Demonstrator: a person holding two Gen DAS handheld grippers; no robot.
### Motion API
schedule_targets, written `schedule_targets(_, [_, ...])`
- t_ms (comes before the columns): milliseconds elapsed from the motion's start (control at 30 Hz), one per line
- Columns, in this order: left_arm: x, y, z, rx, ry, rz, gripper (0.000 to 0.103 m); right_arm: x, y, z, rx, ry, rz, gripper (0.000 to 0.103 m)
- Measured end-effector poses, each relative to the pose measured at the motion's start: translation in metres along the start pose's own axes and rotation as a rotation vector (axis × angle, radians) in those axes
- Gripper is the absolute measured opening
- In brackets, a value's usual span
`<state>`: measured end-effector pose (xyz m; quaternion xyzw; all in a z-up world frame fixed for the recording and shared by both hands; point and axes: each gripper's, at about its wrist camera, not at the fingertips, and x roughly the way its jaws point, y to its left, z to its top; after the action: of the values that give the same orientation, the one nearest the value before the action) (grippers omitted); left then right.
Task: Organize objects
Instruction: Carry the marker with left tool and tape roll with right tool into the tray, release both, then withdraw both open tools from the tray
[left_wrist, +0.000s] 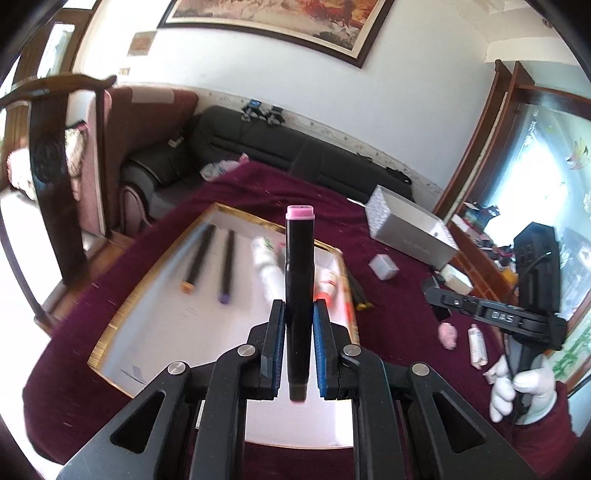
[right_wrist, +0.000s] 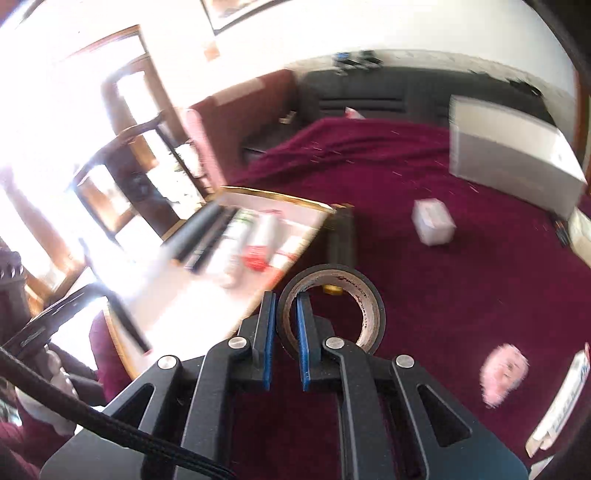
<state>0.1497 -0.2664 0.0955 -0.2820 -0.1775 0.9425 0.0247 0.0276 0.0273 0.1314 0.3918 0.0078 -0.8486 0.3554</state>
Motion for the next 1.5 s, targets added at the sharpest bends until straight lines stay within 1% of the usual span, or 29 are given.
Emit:
schedule_targets(133, [0.004, 0.011, 0.005, 0.061, 0.023, 0.066, 0.011, 0.023, 0.039, 0.006, -0.046, 0.022, 0.051, 0.009])
schedule_targets(167, [0.008, 0.014, 0.006, 0.079, 0.037, 0.081, 0.011, 0.033, 0.048, 0.006, -0.053, 0.037, 0.07, 0.009])
schedule_targets(233, [0.019, 0.021, 0.005, 0.098, 0.075, 0.113, 0.011, 0.049, 0.062, 0.005, -0.068, 0.059, 0.078, 0.009])
schedule_targets(300, [0.032, 0.028, 0.004, 0.099, 0.123, 0.108, 0.011, 0.066, 0.071, 0.002, -0.072, 0.089, 0.093, 0.009])
schedule_targets(367, [0.043, 0.031, 0.004, 0.101, 0.156, 0.111, 0.011, 0.083, 0.081, -0.002, -0.083, 0.117, 0.084, 0.009])
schedule_targets(467, [0.06, 0.031, 0.009, 0.112, 0.196, 0.097, 0.011, 0.105, 0.083, -0.005, -0.079, 0.152, 0.066, 0.009])
schedule_targets(600, [0.097, 0.023, 0.014, 0.144, 0.287, 0.101, 0.011, 0.123, 0.082, -0.006, -0.085, 0.185, 0.009, 0.009])
schedule_targets(667, [0.114, 0.021, 0.014, 0.141, 0.338, 0.103, 0.011, 0.129, 0.08, -0.007, -0.079, 0.199, 0.0, 0.009])
schedule_targets(767, [0.129, 0.017, 0.012, 0.142, 0.386, 0.112, 0.011, 0.135, 0.078, -0.007, -0.08, 0.222, -0.018, 0.009])
schedule_targets(900, [0.137, 0.017, 0.009, 0.129, 0.416, 0.147, 0.011, 0.145, 0.077, -0.005, -0.077, 0.248, -0.01, 0.01])
schedule_targets(1000, [0.135, 0.022, 0.008, 0.077, 0.404, 0.125, 0.012, 0.15, 0.079, -0.007, -0.077, 0.259, -0.014, 0.012])
schedule_targets(1067, [0.134, 0.027, 0.009, 0.041, 0.41, 0.119, 0.014, 0.147, 0.08, -0.006, -0.073, 0.249, -0.017, 0.018])
schedule_targets(1100, [0.132, 0.03, 0.009, 0.02, 0.413, 0.115, 0.019, 0.145, 0.08, -0.006, -0.07, 0.244, -0.019, 0.023])
schedule_targets(1133, [0.129, 0.031, 0.01, 0.008, 0.411, 0.117, 0.025, 0.14, 0.079, -0.006, -0.063, 0.233, -0.021, 0.027])
schedule_targets(1167, [0.126, 0.03, 0.01, 0.004, 0.404, 0.122, 0.028, 0.136, 0.079, -0.004, -0.055, 0.219, -0.021, 0.027])
schedule_targets(1200, [0.118, 0.028, 0.01, 0.013, 0.385, 0.129, 0.029, 0.125, 0.077, -0.002, -0.044, 0.191, -0.017, 0.028])
schedule_targets(1267, [0.106, 0.023, 0.012, 0.038, 0.35, 0.144, 0.03, 0.109, 0.074, -0.001, -0.024, 0.144, -0.009, 0.04])
schedule_targets(1300, [0.097, 0.017, 0.011, 0.056, 0.323, 0.158, 0.032, 0.099, 0.071, 0.001, -0.01, 0.116, -0.01, 0.055])
schedule_targets(1367, [0.079, 0.004, 0.009, 0.097, 0.258, 0.2, 0.036, 0.073, 0.06, 0.0, 0.034, 0.05, -0.032, 0.07])
schedule_targets(1433, [0.061, -0.011, 0.006, 0.145, 0.185, 0.246, 0.037, 0.054, 0.047, -0.006, 0.096, 0.002, -0.033, 0.075])
schedule_targets(1500, [0.047, -0.023, 0.002, 0.161, 0.129, 0.269, 0.039, 0.038, 0.028, -0.016, 0.176, -0.031, -0.018, 0.076])
